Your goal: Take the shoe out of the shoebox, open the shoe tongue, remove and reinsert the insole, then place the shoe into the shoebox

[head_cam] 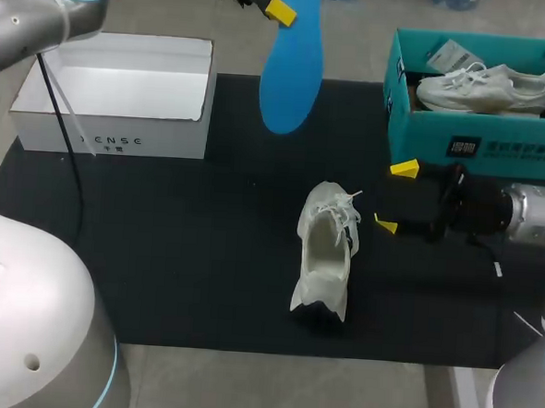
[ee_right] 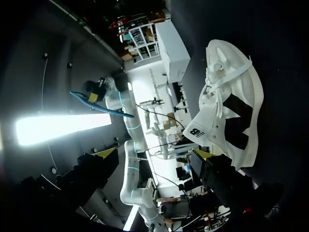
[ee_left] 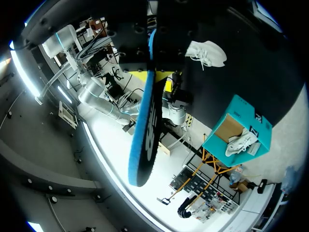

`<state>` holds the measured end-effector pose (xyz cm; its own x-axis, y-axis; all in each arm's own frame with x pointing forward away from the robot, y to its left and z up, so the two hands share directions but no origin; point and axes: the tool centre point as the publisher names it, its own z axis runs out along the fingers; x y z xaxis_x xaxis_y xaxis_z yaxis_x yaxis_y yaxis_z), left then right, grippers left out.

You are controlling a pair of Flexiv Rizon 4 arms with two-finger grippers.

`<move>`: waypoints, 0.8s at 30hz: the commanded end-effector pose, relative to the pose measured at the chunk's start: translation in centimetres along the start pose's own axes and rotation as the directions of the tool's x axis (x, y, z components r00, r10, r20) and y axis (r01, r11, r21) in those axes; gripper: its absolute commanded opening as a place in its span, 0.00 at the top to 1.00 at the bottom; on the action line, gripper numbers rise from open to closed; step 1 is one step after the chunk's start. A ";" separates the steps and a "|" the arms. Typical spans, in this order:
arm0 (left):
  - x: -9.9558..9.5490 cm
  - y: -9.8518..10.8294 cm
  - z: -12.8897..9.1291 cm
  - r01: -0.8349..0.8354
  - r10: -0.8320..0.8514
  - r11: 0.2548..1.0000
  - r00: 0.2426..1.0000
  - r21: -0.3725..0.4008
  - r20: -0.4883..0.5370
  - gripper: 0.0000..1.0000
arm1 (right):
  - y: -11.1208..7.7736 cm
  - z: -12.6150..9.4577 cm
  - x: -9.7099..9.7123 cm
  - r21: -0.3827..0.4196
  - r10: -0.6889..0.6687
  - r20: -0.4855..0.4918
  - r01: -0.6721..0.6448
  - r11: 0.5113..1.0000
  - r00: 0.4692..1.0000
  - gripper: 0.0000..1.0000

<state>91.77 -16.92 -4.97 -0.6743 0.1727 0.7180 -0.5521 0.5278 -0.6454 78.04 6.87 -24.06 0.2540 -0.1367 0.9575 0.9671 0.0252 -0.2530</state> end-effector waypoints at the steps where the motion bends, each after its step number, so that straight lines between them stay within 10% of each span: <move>1: 0.1 0.1 0.0 0.000 0.000 1.000 1.000 0.001 0.002 1.00 | 0.5 1.4 1.6 0.011 0.028 0.033 -0.028 1.000 0.999 0.00; 24: 0.1 0.1 0.0 0.000 0.000 1.000 1.000 0.001 0.002 1.00 | -0.4 7.9 4.8 -0.012 0.106 0.147 -0.105 0.994 0.983 0.00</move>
<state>91.77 -16.92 -4.97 -0.6743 0.1726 0.7180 -0.5521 0.5278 -0.6455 78.98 13.49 -18.66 0.3554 0.0069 0.9347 0.9340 0.0355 -0.3554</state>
